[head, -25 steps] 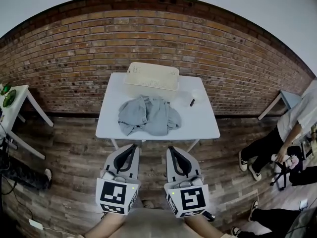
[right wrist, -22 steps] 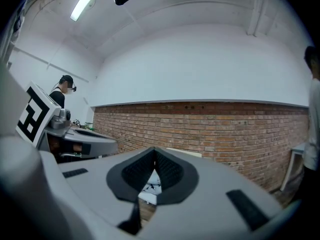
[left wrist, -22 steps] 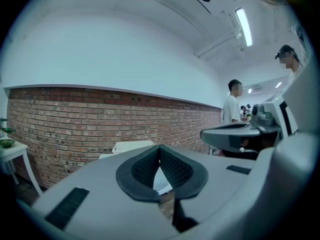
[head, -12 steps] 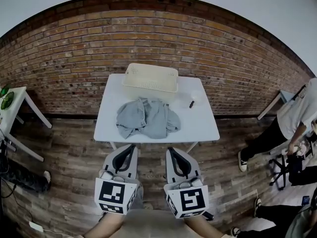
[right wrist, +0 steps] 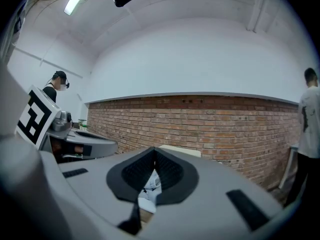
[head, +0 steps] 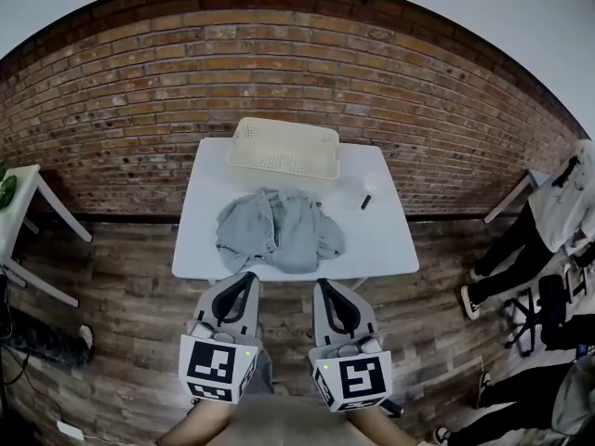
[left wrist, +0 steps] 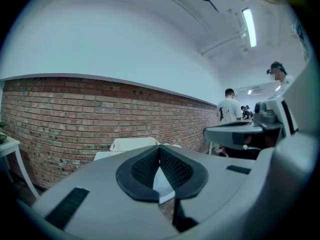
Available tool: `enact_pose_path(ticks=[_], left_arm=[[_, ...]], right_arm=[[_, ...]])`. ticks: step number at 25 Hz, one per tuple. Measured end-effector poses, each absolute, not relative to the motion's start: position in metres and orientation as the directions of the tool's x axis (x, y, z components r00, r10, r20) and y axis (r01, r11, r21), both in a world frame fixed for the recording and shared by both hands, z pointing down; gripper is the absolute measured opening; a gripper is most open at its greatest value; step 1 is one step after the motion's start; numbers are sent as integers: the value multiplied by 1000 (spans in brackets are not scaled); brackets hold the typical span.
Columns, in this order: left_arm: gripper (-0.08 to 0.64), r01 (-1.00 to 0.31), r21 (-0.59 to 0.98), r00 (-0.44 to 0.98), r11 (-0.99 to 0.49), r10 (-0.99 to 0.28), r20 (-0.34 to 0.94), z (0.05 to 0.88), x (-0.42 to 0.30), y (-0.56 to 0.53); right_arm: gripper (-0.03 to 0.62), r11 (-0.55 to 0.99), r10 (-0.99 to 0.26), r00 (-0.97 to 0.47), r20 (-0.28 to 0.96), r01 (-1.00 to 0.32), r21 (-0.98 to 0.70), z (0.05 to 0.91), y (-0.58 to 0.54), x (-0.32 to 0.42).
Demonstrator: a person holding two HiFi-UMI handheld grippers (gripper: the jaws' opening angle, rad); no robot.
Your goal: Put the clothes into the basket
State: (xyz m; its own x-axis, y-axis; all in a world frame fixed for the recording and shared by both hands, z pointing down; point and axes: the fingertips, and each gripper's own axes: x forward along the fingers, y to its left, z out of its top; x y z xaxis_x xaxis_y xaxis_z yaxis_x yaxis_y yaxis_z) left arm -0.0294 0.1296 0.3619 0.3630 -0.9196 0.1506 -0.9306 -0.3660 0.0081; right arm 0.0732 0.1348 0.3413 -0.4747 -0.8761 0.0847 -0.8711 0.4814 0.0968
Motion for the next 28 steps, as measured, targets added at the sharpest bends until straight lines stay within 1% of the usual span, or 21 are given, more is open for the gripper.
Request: enact_pose_path(ticks=[9,17,28], left_arm=[[9,-931,18,362,-365,-916,175,372,-45,75],[9,-912,26,406,-410,-890,206,384,-52,21],[9,-881,37,467,-472,-854,232,386,-61,-31]], right_arm=[[8,487,-872,-477,110,-869,88,354,82,58],[8,465,-882,-453,127,-881,90,361,30,43],[8,410,-907,-393,152,-907,98,361,-16,34]])
